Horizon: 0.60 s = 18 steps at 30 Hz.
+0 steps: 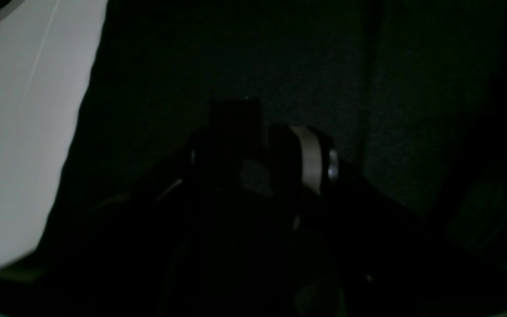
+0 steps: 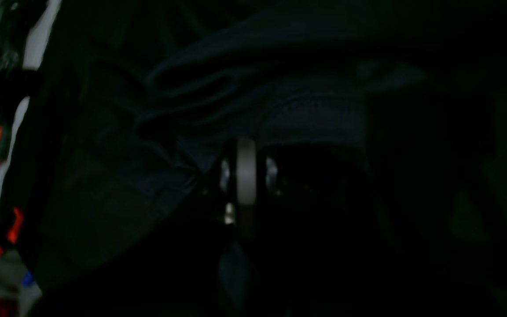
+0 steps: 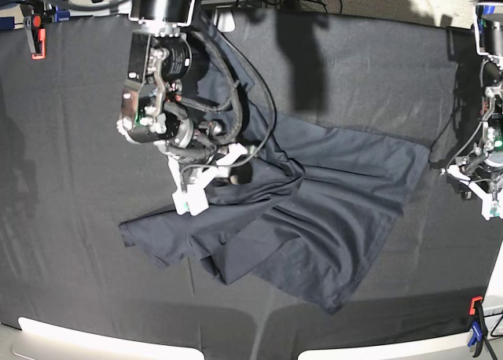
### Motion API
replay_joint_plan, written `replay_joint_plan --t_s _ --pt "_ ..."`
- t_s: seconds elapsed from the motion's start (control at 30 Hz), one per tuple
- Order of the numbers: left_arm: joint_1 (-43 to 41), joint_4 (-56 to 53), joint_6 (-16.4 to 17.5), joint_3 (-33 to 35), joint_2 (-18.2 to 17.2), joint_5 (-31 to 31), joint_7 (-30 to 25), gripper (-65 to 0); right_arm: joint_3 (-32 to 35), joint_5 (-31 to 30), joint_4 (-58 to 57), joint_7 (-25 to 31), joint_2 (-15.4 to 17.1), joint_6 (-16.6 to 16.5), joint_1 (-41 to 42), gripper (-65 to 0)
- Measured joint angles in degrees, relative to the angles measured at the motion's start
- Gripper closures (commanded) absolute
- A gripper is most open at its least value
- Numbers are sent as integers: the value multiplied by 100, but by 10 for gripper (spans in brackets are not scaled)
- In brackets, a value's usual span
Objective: Layout the t-shirt on the table in an organized manner, then fold the t-shirt properly
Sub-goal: 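Grasp the shirt collar area with the right gripper and drag it, then pull the grasped shirt edge outward with the right gripper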
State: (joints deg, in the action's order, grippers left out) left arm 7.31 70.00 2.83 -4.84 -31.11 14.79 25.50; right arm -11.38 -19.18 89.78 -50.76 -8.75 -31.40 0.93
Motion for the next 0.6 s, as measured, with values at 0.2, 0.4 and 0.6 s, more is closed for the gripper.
replay_joint_plan --t_s 0.2,0.4,0.6 --pt "0 0 0 0 0 0 0 -235 -31 739 551 -595 280 -184 -33 0" --pt "0 0 0 -2 0 0 0 -235 -420 767 704 -612 1561 -131 2 0" --pt "0 2 0 -2 -2 -2 -9 -235 -809 704 553 -435 2310 -120 9 0"
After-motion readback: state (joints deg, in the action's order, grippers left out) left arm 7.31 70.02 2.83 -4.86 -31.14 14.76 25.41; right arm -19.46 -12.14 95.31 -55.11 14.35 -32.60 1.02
